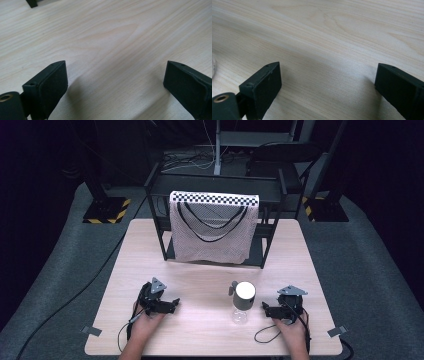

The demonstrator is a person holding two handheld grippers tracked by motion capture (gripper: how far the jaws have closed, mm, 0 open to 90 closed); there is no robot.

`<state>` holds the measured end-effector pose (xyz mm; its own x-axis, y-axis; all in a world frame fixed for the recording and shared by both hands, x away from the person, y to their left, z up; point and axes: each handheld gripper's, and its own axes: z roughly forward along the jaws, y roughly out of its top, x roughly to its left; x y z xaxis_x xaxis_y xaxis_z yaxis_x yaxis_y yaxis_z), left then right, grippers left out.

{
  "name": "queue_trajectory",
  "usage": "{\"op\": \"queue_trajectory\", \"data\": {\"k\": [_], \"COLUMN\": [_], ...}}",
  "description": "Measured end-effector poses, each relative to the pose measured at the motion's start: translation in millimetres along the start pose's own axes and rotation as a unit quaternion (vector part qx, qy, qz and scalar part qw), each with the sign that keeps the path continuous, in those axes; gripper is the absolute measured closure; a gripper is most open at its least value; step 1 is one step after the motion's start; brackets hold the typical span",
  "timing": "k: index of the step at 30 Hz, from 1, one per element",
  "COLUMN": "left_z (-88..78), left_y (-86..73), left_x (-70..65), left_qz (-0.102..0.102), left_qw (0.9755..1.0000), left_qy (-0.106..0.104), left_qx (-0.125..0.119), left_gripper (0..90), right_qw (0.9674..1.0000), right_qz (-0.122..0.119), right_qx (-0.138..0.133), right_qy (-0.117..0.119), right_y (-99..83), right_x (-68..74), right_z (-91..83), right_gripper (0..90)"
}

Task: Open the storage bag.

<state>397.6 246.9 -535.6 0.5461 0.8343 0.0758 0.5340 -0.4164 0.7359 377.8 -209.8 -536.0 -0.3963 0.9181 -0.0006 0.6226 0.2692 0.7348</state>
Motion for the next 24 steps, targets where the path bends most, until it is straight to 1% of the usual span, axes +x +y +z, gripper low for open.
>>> {"op": "queue_trajectory", "data": {"k": [1,3,5,7,9,10,12,16,17,19,20,21,22,23,24], "left_z": [-0.2,-0.1,0.8,1.0,2.0,2.6,4.4,6.4,6.7,6.7,6.7,6.4,6.1,6.1,6.0], "left_y": [-0.1,-0.4,-0.2,-0.1,1.1,2.2,4.6,11.8,12.6,14.0,14.0,14.3,14.3,14.3,14.3], "left_x": [-0.7,-0.4,4.0,4.3,4.7,5.4,5.2,3.2,2.4,0.3,0.3,-0.4,-1.5,-1.5,-1.6], "left_qz": [0.001,-0.001,-0.011,-0.011,-0.006,0.0,0.002,0.003,0.005,0.007,0.007,0.007,0.011,0.011,0.007], "left_qw": [1.0,1.0,0.9993,0.9992,0.9991,0.999,0.9988,0.9982,0.9981,0.9977,0.9977,0.9975,0.9974,0.9974,0.997], "left_qy": [0.001,-0.007,-0.035,-0.037,-0.041,-0.044,-0.046,-0.047,-0.049,-0.054,-0.054,-0.059,-0.064,-0.064,-0.07], "left_qx": [-0.001,0.0,0.008,0.008,0.008,0.01,0.014,0.036,0.038,0.04,0.04,0.038,0.033,0.033,0.03], "left_gripper": [4.2,4.3,6.1,6.5,6.5,6.5,6.2,6.2,6.2,6.5,8.5,9.9,11.2,12.1,12.1], "right_qw": [1.0,1.0,1.0,1.0,1.0,1.0,1.0,1.0,1.0,1.0,1.0,1.0,1.0,1.0,1.0], "right_qz": [0.0,-0.002,0.0,0.0,0.0,0.0,0.0,0.0,0.001,0.001,0.001,0.001,0.001,0.001,0.001], "right_qx": [0.0,0.0,0.001,0.002,0.002,0.002,0.002,0.002,0.002,0.001,0.001,0.001,0.001,0.001,0.001], "right_qy": [0.0,0.0,0.0,0.0,0.0,0.0,0.0,-0.001,-0.001,-0.001,-0.001,-0.001,-0.001,-0.001,-0.001], "right_y": [0.0,0.0,0.1,0.2,0.3,0.4,0.4,0.5,0.6,0.7,0.7,0.7,0.7,0.7,0.7], "right_x": [0.0,0.2,-0.1,-0.1,-0.1,0.0,0.0,0.1,0.1,0.3,0.3,0.3,0.2,0.2,0.4], "right_z": [0.0,-0.1,0.1,0.2,0.3,0.4,0.4,0.6,0.6,0.8,0.8,0.8,0.8,0.8,0.8], "right_gripper": [5.7,5.6,5.3,5.1,5.1,5.0,5.0,5.0,4.9,4.9,4.9,4.9,4.9,4.9,4.9]}}
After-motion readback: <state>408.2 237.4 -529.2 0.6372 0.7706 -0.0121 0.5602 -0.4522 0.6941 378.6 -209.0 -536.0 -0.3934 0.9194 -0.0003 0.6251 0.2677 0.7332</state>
